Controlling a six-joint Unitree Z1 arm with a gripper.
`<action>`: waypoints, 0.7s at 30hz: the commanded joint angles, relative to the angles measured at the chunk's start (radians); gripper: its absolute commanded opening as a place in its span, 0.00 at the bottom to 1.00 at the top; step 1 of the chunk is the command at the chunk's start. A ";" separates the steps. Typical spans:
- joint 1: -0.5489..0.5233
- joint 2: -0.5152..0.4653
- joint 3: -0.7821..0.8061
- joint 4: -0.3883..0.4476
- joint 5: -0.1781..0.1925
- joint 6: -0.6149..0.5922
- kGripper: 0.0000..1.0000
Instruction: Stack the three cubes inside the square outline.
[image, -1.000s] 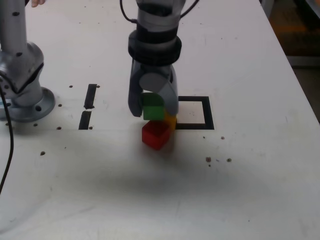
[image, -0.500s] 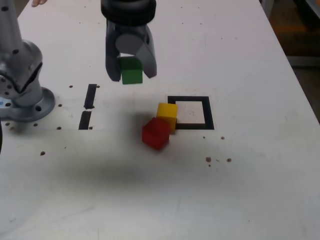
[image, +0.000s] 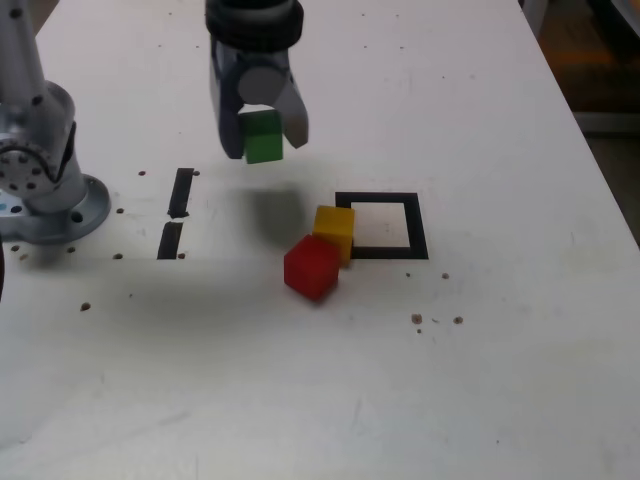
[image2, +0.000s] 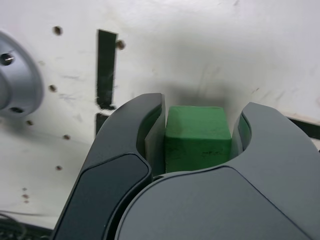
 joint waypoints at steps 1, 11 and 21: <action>0.026 0.022 0.011 -0.035 -0.001 0.014 0.15; 0.120 0.074 0.050 -0.138 0.016 0.076 0.15; 0.179 0.098 0.064 -0.202 0.034 0.116 0.16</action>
